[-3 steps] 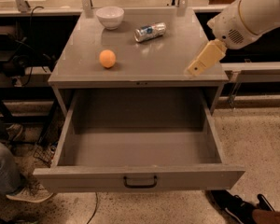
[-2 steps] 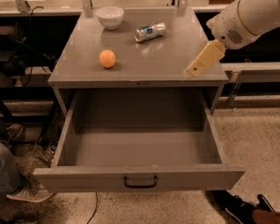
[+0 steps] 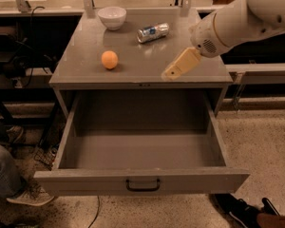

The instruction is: Place orange into top drawer

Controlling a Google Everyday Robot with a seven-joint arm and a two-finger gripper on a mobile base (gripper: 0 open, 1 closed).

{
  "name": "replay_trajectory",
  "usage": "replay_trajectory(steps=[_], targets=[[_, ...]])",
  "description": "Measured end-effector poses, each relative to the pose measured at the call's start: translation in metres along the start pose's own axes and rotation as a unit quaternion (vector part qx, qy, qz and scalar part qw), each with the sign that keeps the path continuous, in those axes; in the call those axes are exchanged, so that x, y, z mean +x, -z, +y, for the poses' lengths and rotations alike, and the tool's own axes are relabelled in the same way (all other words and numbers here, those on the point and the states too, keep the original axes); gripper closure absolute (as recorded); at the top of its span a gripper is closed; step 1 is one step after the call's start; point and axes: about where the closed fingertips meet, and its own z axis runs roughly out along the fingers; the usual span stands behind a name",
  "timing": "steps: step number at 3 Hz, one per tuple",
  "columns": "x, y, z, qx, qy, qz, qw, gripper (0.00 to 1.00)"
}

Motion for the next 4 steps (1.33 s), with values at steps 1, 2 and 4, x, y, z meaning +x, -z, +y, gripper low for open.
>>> replay_trajectory(steps=[1,2,4], targets=[[-0.035,-0.056,0.001,-0.003,-0.014,-0.063,0.9979,0.0],[-0.05,-0.088,-0.008,-0.009,-0.039,-0.103,0.9938,0.0],[-0.079,-0.148,-0.004,-0.039,-0.076,-0.135,0.9872,0.0]])
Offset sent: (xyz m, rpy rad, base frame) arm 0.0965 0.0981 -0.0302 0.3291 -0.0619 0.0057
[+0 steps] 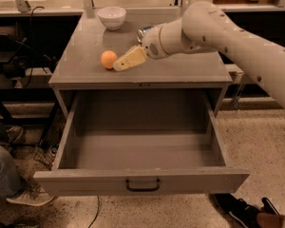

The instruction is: Place orange into top drawer

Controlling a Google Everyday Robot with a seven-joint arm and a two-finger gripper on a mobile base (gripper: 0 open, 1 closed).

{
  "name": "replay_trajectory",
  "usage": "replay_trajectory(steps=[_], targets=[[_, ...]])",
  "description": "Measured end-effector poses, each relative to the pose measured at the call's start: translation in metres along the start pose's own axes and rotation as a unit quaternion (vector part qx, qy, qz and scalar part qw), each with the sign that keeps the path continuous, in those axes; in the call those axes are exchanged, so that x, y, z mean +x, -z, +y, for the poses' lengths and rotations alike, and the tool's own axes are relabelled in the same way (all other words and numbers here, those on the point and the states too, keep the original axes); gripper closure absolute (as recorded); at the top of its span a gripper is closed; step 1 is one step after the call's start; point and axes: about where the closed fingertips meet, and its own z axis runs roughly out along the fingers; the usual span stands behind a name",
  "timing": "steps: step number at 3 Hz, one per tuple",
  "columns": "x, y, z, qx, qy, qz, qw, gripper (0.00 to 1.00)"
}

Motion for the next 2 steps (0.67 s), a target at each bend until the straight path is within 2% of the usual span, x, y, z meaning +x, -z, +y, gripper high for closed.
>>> replay_trajectory(steps=[2], targets=[[-0.023,-0.035,0.011,-0.013,0.006,-0.022,0.9997,0.0]])
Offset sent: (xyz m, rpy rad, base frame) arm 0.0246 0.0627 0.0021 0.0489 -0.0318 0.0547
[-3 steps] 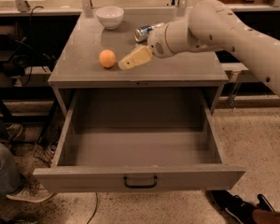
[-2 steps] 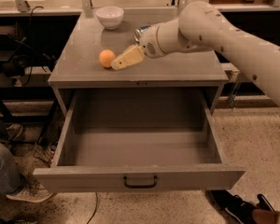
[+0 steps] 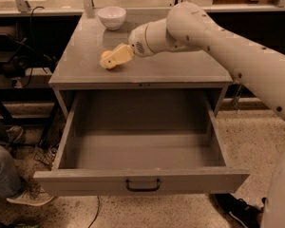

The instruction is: Place orange into top drawer

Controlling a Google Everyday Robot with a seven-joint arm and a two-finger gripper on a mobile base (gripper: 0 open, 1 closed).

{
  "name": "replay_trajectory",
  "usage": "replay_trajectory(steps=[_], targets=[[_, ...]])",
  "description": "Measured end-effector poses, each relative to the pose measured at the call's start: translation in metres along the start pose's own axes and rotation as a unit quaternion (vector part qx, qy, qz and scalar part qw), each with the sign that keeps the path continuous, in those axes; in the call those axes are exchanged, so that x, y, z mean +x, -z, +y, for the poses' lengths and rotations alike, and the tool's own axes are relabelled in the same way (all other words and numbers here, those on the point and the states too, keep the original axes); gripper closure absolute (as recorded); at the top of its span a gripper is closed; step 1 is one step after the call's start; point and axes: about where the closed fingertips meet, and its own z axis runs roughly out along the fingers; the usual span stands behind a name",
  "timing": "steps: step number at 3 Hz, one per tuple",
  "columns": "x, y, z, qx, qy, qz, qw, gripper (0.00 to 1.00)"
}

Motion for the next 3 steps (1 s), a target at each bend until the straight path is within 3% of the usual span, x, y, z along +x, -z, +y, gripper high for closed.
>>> replay_trajectory(steps=[2,3], targets=[[0.002,-0.036,0.002,-0.018,-0.005,-0.001,0.9998,0.0],[0.019,-0.049,0.001,-0.023,-0.017,0.015,0.9995,0.0]])
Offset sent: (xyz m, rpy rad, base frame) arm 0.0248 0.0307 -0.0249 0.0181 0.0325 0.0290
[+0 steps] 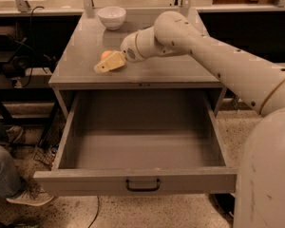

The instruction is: Place orange into top drawer

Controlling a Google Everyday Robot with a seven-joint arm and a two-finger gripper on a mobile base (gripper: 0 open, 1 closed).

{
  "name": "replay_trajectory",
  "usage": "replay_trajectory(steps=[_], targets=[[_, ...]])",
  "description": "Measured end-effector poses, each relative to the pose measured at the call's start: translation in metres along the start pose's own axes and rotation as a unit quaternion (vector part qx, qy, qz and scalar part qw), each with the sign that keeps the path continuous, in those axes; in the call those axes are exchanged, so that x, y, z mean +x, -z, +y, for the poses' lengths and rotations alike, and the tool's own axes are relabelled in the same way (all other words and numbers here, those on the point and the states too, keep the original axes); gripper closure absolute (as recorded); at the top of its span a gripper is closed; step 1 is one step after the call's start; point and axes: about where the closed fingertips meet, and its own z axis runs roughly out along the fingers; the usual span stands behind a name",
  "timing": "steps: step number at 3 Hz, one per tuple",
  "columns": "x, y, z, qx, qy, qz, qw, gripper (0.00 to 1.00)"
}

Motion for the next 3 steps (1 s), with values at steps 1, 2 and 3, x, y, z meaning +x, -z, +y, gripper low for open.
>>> replay_trajectory(steps=[1,2,3], targets=[[0.0026,-0.0026,0.0006,-0.002,-0.001,0.004,1.0,0.0],[0.0037,-0.0052,0.001,-0.002,0.002,0.008,1.0,0.14],[0.0041,-0.0074,0.0009,-0.002,0.007,0.012,0.9999,0.38]])
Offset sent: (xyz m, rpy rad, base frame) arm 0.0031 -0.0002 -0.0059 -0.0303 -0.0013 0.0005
